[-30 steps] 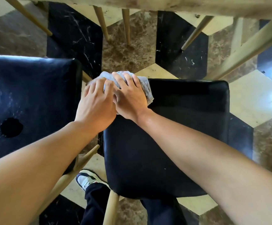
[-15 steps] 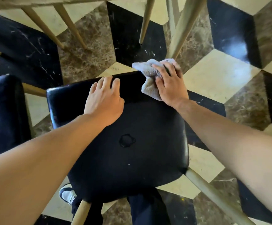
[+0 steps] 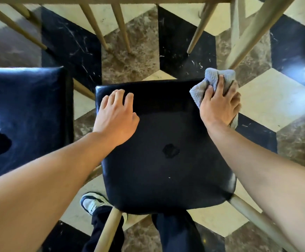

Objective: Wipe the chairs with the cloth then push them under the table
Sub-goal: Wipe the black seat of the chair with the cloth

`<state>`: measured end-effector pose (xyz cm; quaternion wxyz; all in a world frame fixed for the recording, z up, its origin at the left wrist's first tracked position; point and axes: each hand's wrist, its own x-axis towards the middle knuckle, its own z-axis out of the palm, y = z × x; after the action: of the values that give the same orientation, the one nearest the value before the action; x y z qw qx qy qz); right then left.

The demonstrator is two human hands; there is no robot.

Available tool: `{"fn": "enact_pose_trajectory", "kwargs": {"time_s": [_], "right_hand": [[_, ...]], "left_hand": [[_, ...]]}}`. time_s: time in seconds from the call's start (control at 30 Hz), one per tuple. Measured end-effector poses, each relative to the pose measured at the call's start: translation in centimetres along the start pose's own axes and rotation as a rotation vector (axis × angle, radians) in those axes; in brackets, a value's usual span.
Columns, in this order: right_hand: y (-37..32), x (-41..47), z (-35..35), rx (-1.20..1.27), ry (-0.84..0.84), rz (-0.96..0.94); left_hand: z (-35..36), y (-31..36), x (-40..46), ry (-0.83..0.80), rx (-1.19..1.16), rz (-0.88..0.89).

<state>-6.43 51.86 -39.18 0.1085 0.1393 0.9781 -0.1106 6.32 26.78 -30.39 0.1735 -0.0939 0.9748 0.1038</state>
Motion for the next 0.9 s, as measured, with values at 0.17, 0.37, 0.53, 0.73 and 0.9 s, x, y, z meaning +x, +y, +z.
{"fn": "enact_pose_trajectory", "kwargs": {"time_s": [0.17,0.37,0.53,0.73,0.9], "right_hand": [[-4.6,-2.8,1.5,-0.116,-0.046,-0.148],[-16.1,-8.7,4.5,-0.179,-0.127,-0.519],[-21.7,-13.5,6.1,-0.257,-0.191,-0.768],[-20.0,-17.3,6.1,-0.269,-0.204,-1.063],[-14.3,-23.2,6.8,-0.295,-0.308,-1.438]], "left_hand": [[-0.6,-5.8,-2.1,0.021,0.007,-0.097],[-2.0,-8.3,-2.2,0.029,-0.126,-0.286],[-3.9,-10.0,-0.8,0.037,-0.102,-0.186],[-4.3,-12.4,-1.5,-0.191,-0.006,-0.140],[-3.5,-13.2,-2.9,-0.333,-0.006,-0.158]]}}
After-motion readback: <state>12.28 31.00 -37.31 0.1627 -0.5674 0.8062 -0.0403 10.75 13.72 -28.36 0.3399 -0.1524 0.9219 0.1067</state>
